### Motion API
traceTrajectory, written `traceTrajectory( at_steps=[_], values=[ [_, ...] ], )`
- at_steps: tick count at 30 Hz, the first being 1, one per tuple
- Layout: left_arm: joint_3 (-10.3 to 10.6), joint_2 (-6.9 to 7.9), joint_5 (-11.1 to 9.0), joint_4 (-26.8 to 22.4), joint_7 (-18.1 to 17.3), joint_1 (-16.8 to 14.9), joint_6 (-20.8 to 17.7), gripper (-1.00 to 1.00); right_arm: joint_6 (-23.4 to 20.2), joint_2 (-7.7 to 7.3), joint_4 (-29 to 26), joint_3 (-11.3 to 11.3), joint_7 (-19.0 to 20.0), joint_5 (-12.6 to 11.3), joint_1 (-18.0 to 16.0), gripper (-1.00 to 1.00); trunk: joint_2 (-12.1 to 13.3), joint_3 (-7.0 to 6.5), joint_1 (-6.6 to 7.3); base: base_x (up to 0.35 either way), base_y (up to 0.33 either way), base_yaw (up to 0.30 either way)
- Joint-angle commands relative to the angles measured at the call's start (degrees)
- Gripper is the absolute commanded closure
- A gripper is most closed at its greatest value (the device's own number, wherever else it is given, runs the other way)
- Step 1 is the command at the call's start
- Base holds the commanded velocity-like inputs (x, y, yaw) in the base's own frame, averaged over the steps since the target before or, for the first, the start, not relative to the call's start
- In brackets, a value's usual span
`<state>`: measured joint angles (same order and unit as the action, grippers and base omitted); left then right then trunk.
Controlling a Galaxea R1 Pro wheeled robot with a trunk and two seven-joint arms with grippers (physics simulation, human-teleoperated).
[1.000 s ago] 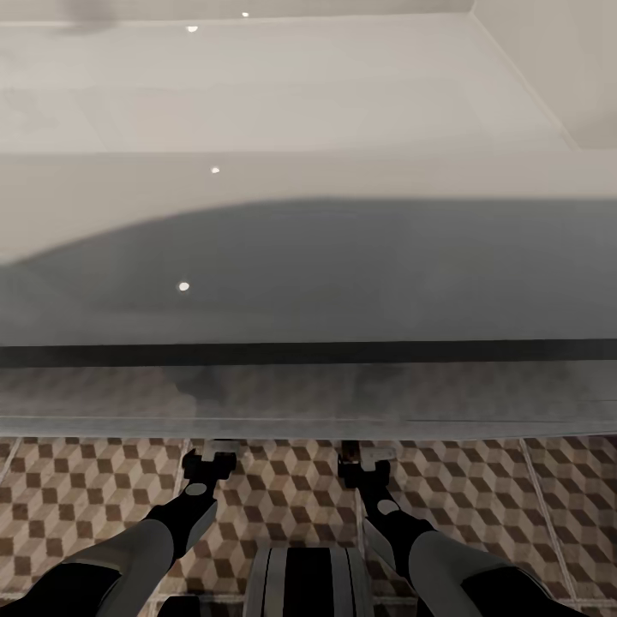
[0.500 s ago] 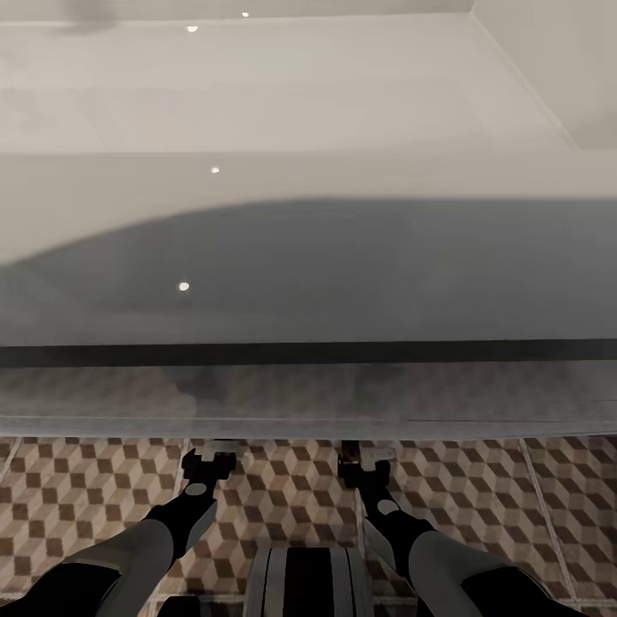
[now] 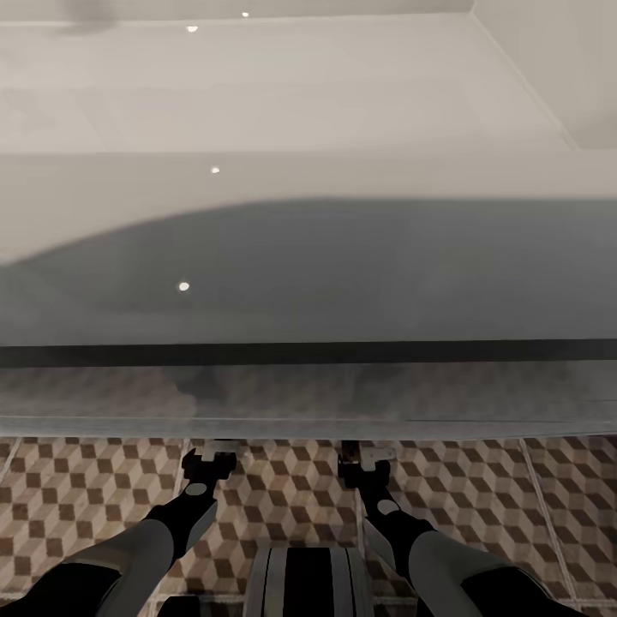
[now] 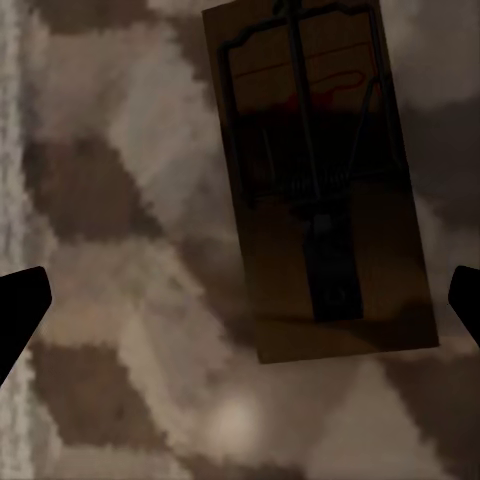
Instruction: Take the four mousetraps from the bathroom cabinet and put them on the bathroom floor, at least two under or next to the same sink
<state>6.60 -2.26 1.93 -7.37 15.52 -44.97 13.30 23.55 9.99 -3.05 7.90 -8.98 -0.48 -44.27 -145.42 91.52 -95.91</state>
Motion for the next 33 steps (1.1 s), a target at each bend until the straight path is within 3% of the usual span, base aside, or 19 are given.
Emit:
traceTrajectory(
  at_steps=[1, 33],
  values=[
    [0.4, -0.02, 0.2, 0.1, 0.5, 0.0, 0.1, -1.00, 0.1, 0.01, 0.1, 0.5, -0.4, 0.0, 0.0, -1.00, 0.0, 0.03, 0.01, 0.000, 0.000, 0.000],
    [0.7, -0.37, 0.3, 0.1, 3.6, 0.0, 2.2, -1.00, 0.3, 0.01, -0.1, 0.4, -0.4, 0.0, 0.0, -1.00, 0.0, 0.03, 0.01, -0.002, 0.000, 0.000]
  ],
)
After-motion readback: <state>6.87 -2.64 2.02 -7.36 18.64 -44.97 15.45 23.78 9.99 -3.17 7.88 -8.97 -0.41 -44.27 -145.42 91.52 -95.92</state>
